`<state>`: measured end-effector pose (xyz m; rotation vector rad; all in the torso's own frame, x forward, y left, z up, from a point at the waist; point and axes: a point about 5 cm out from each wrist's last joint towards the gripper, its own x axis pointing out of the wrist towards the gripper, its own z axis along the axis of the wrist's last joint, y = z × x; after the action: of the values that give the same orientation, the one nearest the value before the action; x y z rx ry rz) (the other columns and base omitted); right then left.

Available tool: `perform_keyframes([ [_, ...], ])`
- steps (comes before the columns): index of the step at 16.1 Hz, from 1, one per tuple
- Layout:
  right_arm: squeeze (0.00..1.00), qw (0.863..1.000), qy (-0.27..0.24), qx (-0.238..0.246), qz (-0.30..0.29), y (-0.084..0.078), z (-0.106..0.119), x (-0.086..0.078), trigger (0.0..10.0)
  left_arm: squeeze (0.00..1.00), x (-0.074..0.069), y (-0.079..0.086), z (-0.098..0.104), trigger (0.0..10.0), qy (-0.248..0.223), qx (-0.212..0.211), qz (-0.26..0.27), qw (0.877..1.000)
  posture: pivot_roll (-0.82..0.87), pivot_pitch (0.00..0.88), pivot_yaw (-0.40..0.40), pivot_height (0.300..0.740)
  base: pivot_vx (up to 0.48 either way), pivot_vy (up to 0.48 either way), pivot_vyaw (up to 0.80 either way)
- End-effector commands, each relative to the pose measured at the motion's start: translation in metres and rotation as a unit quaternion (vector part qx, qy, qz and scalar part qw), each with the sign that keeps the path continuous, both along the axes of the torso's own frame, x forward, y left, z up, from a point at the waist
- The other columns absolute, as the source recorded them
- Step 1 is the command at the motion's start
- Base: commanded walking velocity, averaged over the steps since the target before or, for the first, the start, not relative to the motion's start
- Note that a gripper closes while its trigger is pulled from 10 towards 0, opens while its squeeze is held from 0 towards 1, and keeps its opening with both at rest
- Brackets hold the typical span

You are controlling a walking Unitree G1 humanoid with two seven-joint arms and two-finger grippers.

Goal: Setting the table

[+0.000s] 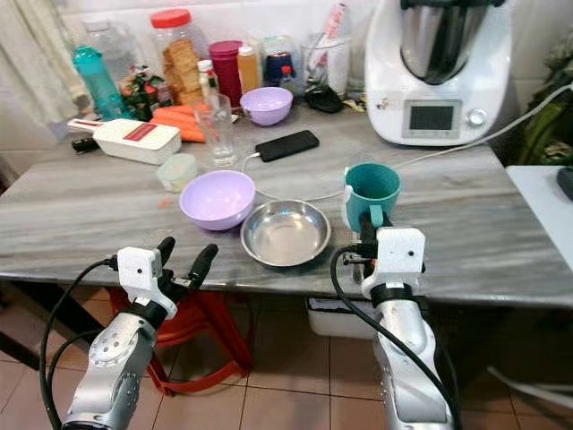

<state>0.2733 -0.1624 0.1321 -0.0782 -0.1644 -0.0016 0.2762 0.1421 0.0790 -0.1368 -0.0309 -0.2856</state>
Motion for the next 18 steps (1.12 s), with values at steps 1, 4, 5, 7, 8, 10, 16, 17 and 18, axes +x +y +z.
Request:
perform_keyframes([
  [1,0.0,1.0,-0.012,-0.001,0.006,0.0027,0.0047,-0.0001,10.0,0.0,-0.0004,0.0021,0.0025,10.0,-0.004,0.007,0.001,1.0,-0.14,0.0,0.093,0.74,0.27,0.0,0.0],
  [4,0.0,1.0,-0.012,-0.003,0.008,0.0031,0.0049,-0.0002,10.0,0.0,-0.0007,0.0015,0.0021,10.0,-0.003,0.007,0.001,1.0,-0.14,0.0,0.091,0.74,0.27,0.0,0.0],
  [5,0.0,1.0,-0.013,-0.005,0.01,0.0036,0.0052,-0.0004,10.0,0.0,-0.0009,0.0015,0.0021,10.0,-0.003,0.007,0.001,1.0,-0.14,0.0,0.091,0.74,0.274,0.0,0.0],
  [7,0.0,1.0,-0.014,-0.008,0.011,0.0038,0.0054,-0.0007,10.0,0.0,-0.0013,0.0015,0.0019,10.0,-0.003,0.006,0.001,1.0,-0.14,0.0,0.091,0.74,0.268,0.0,0.0],
  [8,0.0,1.0,-0.014,-0.007,0.011,0.0038,0.0052,-0.0008,10.0,0.0,-0.0015,0.0015,0.0018,10.0,-0.002,0.007,0.001,1.0,-0.14,0.0,0.091,0.74,0.266,0.0,0.0],
  [10,0.0,1.0,-0.014,-0.007,0.011,0.0044,0.0048,-0.0009,10.0,0.0,-0.0018,0.0021,0.0015,10.0,-0.001,0.008,0.001,1.0,-0.13,0.0,0.091,0.74,0.262,0.0,0.0],
  [16,0.0,1.0,-0.014,-0.009,0.015,0.0059,0.005,-0.0008,10.0,0.0,-0.0027,0.0039,0.0006,10.0,0.003,0.01,0.006,1.0,-0.13,0.0,0.09,0.74,0.214,0.0,0.0],
  [17,0.0,1.0,-0.016,-0.012,0.018,0.0066,0.0055,-0.0009,10.0,0.0,-0.0034,0.0061,-0.0004,10.0,0.006,0.011,0.01,1.0,-0.13,0.0,0.089,0.74,0.0,0.0,0.0],
  [18,0.0,1.0,-0.018,-0.005,0.023,0.0072,0.0059,-0.0005,10.0,0.0,-0.0038,0.007,-0.0006,10.0,0.007,0.011,0.013,1.0,-0.13,0.0,0.089,0.74,0.0,0.0,0.0],
])
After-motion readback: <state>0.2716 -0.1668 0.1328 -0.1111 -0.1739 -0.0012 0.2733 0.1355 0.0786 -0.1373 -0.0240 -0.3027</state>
